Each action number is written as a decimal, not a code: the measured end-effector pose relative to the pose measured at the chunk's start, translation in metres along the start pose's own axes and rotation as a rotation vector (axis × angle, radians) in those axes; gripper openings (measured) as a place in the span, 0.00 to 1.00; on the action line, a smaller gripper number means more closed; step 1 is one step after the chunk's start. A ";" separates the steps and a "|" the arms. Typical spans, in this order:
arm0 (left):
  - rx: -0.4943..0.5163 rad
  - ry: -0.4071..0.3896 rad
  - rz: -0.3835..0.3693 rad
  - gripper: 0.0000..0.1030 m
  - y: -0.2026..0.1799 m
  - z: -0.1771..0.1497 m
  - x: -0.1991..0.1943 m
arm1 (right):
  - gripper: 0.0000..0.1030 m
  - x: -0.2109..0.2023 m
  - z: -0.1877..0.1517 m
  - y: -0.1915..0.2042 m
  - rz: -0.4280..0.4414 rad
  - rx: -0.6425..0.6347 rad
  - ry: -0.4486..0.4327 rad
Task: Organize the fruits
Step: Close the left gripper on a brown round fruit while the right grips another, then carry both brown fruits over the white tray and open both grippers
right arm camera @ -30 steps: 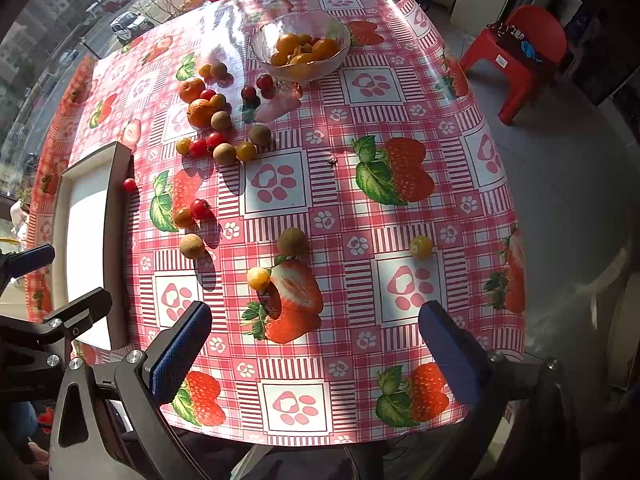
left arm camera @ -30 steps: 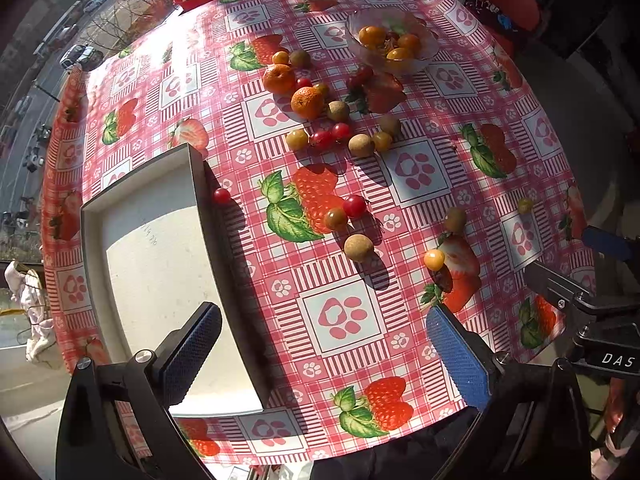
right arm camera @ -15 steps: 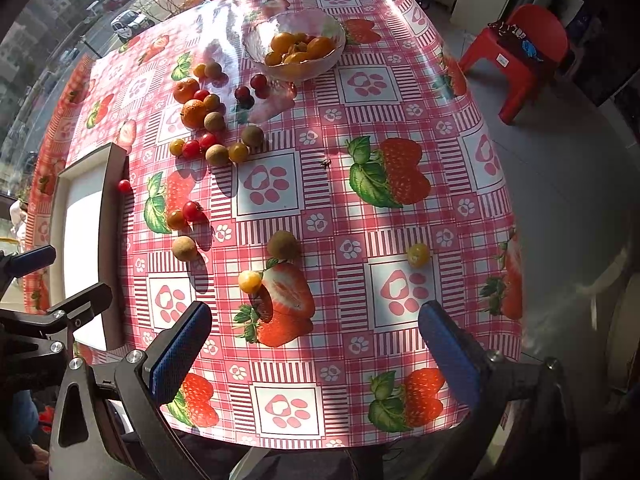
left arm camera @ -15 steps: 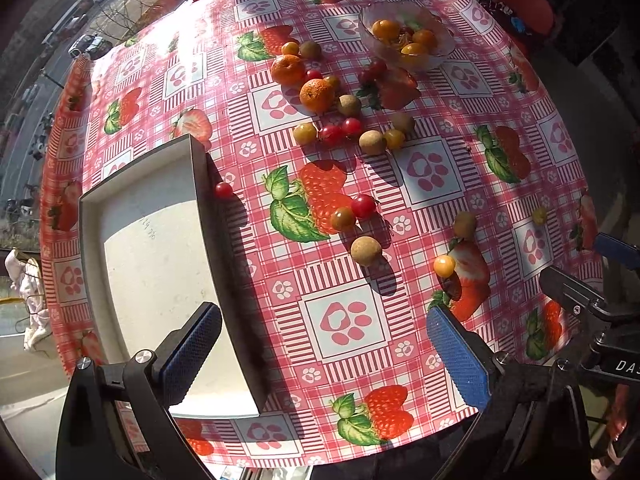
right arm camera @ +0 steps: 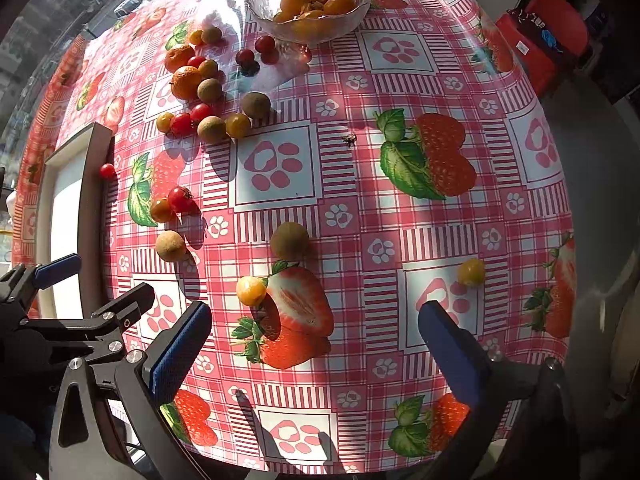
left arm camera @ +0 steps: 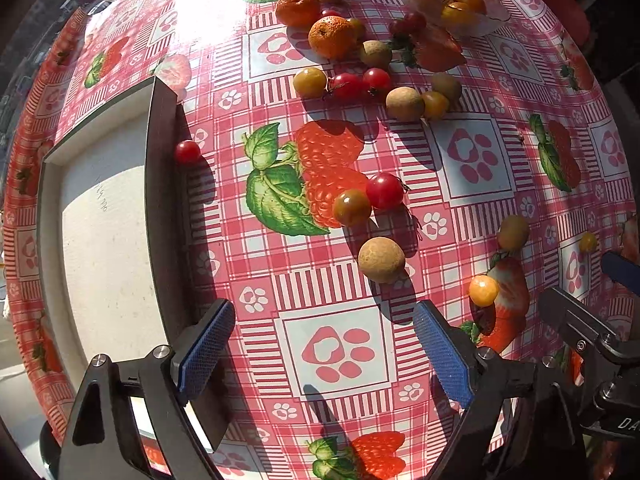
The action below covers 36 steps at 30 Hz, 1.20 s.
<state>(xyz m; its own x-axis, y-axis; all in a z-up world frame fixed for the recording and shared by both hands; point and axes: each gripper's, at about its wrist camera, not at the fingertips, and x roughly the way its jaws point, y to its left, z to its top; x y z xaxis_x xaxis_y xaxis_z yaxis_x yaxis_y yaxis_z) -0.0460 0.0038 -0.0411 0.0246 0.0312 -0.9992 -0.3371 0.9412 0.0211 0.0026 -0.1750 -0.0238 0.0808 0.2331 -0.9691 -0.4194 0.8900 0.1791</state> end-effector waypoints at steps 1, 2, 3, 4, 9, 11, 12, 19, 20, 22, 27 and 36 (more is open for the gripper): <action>-0.017 0.003 -0.001 0.88 0.001 0.002 0.004 | 1.00 0.004 0.003 0.001 -0.004 -0.007 -0.001; -0.029 -0.001 -0.001 0.88 0.002 0.004 0.008 | 1.00 0.007 0.007 0.002 -0.008 -0.013 -0.001; -0.037 -0.005 0.002 0.88 0.002 0.006 0.011 | 1.00 0.011 0.010 0.002 -0.006 -0.017 0.001; -0.042 -0.007 0.004 0.88 0.002 0.007 0.013 | 0.99 0.015 0.014 0.003 -0.001 -0.022 0.001; -0.069 0.004 0.001 0.79 0.002 0.010 0.027 | 0.90 0.033 0.029 0.007 0.011 -0.045 0.010; -0.076 0.009 0.004 0.79 0.000 0.017 0.032 | 0.82 0.041 0.033 0.007 0.026 -0.048 0.023; -0.080 0.008 0.003 0.78 0.000 0.016 0.034 | 0.76 0.044 0.034 0.008 0.037 -0.050 0.032; -0.064 -0.039 -0.019 0.57 -0.005 0.025 0.036 | 0.56 0.055 0.040 0.013 0.029 -0.104 0.042; -0.053 -0.045 -0.023 0.47 -0.008 0.026 0.035 | 0.49 0.055 0.041 0.015 0.017 -0.114 0.037; -0.027 -0.051 -0.034 0.31 -0.017 0.029 0.035 | 0.28 0.055 0.043 0.018 0.014 -0.127 0.036; -0.009 -0.039 -0.095 0.26 -0.016 0.032 0.035 | 0.29 0.051 0.043 0.005 0.082 -0.053 0.042; -0.034 -0.051 -0.149 0.26 0.018 0.010 0.023 | 0.29 0.027 0.035 -0.018 0.143 0.023 0.019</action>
<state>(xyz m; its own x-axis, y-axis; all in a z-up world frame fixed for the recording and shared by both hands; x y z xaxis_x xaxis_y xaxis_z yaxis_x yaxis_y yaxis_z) -0.0424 0.0252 -0.0637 0.1242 -0.0903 -0.9881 -0.3579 0.9247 -0.1294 0.0434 -0.1709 -0.0469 0.0045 0.3510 -0.9364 -0.4049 0.8568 0.3193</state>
